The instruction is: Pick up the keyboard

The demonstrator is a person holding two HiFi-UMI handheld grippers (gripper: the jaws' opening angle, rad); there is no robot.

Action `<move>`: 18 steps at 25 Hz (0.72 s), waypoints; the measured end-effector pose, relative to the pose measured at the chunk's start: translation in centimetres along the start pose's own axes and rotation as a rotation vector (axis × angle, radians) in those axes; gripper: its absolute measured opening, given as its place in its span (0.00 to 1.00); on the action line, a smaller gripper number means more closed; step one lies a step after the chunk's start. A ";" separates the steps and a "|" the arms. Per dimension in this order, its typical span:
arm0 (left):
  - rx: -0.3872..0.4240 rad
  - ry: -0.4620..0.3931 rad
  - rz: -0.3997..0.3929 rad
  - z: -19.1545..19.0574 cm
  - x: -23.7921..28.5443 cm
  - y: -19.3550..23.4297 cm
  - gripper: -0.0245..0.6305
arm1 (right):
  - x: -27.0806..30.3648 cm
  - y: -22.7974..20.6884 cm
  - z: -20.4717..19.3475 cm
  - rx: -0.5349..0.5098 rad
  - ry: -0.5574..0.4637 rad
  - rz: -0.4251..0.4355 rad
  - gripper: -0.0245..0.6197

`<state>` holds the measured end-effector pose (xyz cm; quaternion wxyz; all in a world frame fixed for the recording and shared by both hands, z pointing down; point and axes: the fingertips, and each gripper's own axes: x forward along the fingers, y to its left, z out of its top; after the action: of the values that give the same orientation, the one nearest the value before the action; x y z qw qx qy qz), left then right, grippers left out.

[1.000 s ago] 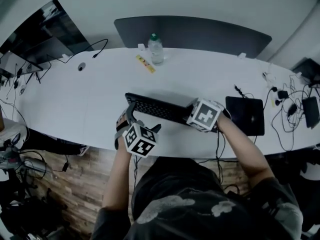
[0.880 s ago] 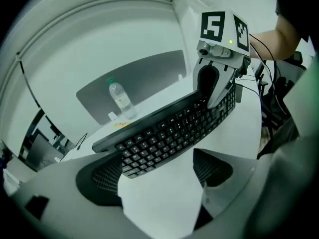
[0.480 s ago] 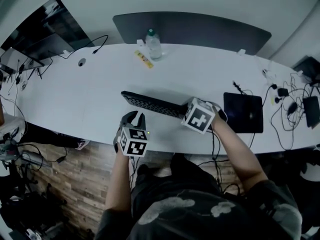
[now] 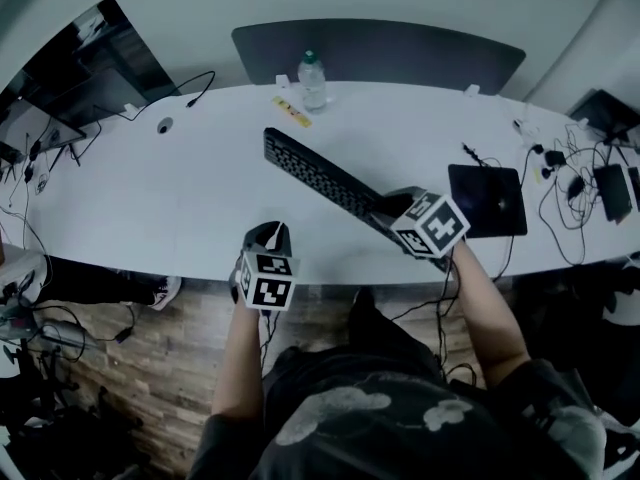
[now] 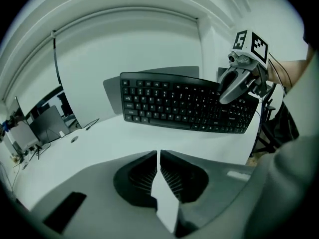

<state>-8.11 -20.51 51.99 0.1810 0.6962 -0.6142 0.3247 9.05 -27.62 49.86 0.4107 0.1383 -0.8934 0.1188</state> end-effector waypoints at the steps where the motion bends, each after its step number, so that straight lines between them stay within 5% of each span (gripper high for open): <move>1: 0.000 -0.009 -0.017 -0.3 -0.5 0.3 0.07 | -0.3 0.6 0.3 0.044 -0.028 -0.008 0.16; 18: 0.070 -0.114 -0.228 -6.1 -5.8 3.7 0.07 | -1.1 12.6 -0.5 0.637 -0.443 -0.059 0.15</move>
<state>-13.31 -12.94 51.99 0.1573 0.7847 -0.5285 0.2831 5.74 -15.53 48.03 0.1476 0.3071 -0.8743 0.3458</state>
